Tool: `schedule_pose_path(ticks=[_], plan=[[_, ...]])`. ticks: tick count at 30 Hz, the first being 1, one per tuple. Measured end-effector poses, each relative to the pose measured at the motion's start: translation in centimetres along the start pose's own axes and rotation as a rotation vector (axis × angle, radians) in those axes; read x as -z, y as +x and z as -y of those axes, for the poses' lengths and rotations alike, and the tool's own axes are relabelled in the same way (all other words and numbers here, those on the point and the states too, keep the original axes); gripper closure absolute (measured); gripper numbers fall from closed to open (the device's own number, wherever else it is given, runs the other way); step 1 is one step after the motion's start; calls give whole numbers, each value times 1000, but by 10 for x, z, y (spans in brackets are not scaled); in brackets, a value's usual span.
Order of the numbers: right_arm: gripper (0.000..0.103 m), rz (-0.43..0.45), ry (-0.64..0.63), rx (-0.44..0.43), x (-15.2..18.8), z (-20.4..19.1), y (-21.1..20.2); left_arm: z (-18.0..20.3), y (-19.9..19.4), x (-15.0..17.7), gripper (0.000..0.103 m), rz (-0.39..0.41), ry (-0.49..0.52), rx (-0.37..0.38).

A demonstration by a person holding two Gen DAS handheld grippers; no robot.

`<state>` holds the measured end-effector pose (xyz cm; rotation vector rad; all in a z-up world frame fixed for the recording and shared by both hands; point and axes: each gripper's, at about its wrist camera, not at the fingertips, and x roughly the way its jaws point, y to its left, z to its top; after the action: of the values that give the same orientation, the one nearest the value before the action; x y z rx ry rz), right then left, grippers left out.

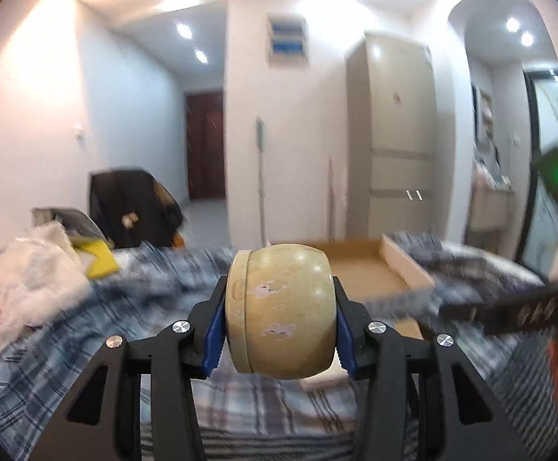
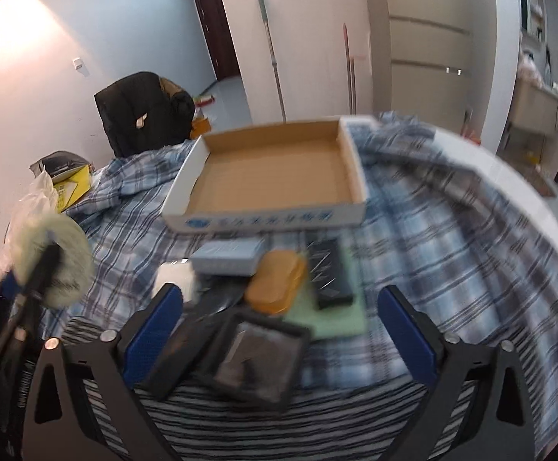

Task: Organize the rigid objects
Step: 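Grasp the cream round tin with the left gripper while the right gripper grasps the black square frame, then carry the tin and frame over the cardboard box with both grippers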

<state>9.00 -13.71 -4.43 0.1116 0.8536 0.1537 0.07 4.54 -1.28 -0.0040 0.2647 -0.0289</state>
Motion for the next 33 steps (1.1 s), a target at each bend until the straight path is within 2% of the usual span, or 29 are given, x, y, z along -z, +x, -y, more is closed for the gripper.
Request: schedule_pose_path(ticks=[3, 6, 10, 13, 15, 17, 21, 27, 33], plan=[[6, -13, -13, 30, 7, -14, 9, -10, -7, -3, 53, 54, -38, -28], [6, -40, 0, 57, 16, -19, 19, -10, 0, -3, 53, 33, -34, -55], [12, -122, 20, 77, 26, -18, 42, -18, 7, 1, 53, -3, -64, -61], [17, -180, 43, 59, 32, -15, 55, -26, 8, 3, 53, -22, -85, -63], [19, -187, 50, 53, 33, -14, 57, -26, 9, 4, 53, -24, -86, -60], [27, -189, 37, 55, 32, -14, 57, -23, 7, 5, 53, -21, -74, -60], [31, -217, 6, 30, 34, -10, 54, -18, 5, 6, 53, -11, -46, -63], [32, -204, -38, 52, 33, -1, 46, -16, 5, 6, 53, -20, -37, -41], [32, -236, -16, 61, 40, 2, 55, -14, 5, 7, 53, -23, -33, -42]])
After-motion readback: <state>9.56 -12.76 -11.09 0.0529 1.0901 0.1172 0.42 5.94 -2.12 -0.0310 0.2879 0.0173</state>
